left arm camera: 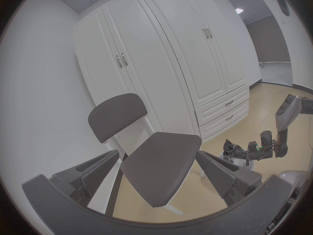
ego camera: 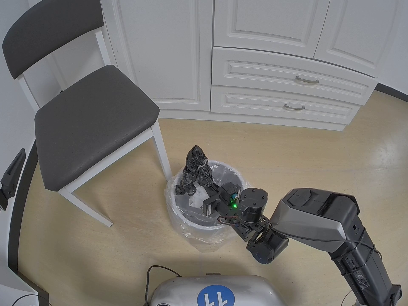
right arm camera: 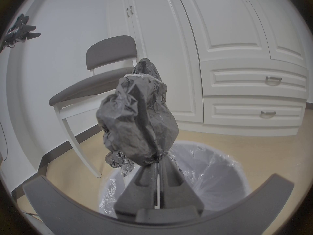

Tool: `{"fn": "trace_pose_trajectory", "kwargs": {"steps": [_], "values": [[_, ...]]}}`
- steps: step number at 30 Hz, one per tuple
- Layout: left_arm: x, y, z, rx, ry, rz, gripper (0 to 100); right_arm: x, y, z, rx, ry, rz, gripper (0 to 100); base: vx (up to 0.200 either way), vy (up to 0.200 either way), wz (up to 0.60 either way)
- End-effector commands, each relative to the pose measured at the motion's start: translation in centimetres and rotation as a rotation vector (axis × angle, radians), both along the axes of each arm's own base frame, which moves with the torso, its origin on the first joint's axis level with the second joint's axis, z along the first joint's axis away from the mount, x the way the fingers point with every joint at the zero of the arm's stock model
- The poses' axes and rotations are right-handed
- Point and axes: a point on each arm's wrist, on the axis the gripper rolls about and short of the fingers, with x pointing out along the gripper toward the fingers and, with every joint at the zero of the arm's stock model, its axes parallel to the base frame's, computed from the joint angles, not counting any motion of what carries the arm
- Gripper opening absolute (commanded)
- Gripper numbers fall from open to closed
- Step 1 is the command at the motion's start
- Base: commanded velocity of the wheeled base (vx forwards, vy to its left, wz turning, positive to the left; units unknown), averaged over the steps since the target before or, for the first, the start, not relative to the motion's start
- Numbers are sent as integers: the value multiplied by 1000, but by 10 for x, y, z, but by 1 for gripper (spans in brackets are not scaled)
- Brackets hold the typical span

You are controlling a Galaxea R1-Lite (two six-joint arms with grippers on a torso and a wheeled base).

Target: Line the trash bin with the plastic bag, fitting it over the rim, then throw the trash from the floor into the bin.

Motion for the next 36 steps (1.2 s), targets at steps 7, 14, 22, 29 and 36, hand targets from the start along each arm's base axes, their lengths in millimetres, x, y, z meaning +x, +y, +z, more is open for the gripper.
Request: {"fn": "trace_pose_trajectory", "kwargs": {"steps": [7,14,22,29,36], "values": [[-1,0,0,0,-3,0,100,10,-8,-23,-10,34,17,0,0,0,0],[-1,0,0,-1,-5,0,100,13,-13,-36,-26,55,19,0,0,0,0],[-1,0,1,-1,-8,0,100,18,-22,-45,-51,92,14,0,0,0,0],[-1,0,1,-1,-9,0,100,18,-25,-52,-65,110,20,0,0,0,0],[-1,0,1,-1,-11,0,100,18,-26,-49,-68,114,18,0,0,0,0]]}}
